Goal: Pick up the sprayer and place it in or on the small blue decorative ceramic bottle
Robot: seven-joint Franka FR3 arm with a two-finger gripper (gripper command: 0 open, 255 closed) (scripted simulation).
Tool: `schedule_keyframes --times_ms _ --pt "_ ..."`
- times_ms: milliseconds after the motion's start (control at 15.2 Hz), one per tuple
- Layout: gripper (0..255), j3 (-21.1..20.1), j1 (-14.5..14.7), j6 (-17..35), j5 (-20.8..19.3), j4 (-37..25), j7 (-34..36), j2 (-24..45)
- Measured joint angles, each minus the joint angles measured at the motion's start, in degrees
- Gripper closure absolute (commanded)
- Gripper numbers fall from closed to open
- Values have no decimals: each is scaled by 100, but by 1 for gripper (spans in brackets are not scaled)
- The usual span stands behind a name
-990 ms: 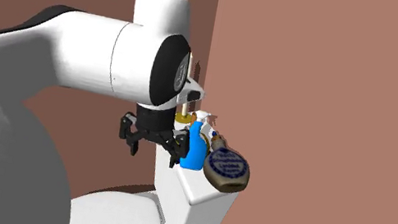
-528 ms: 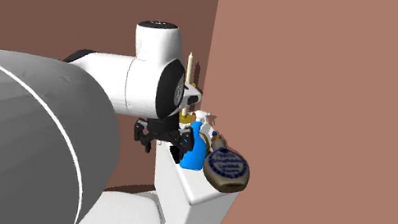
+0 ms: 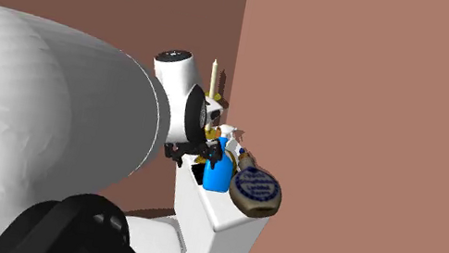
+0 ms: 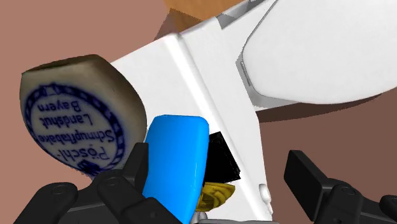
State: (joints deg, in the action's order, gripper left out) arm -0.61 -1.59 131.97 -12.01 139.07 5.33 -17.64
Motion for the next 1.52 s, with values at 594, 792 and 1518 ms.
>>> schedule_keyframes --times_ms 594,792,1518 --pt "0 -125 -207 1406 -1426 -1086 625 1921" --pt "0 -71 -180 1722 -2021 -1528 956 2517" --pt "0 88 -174 2123 -2471 -1991 1232 3300"
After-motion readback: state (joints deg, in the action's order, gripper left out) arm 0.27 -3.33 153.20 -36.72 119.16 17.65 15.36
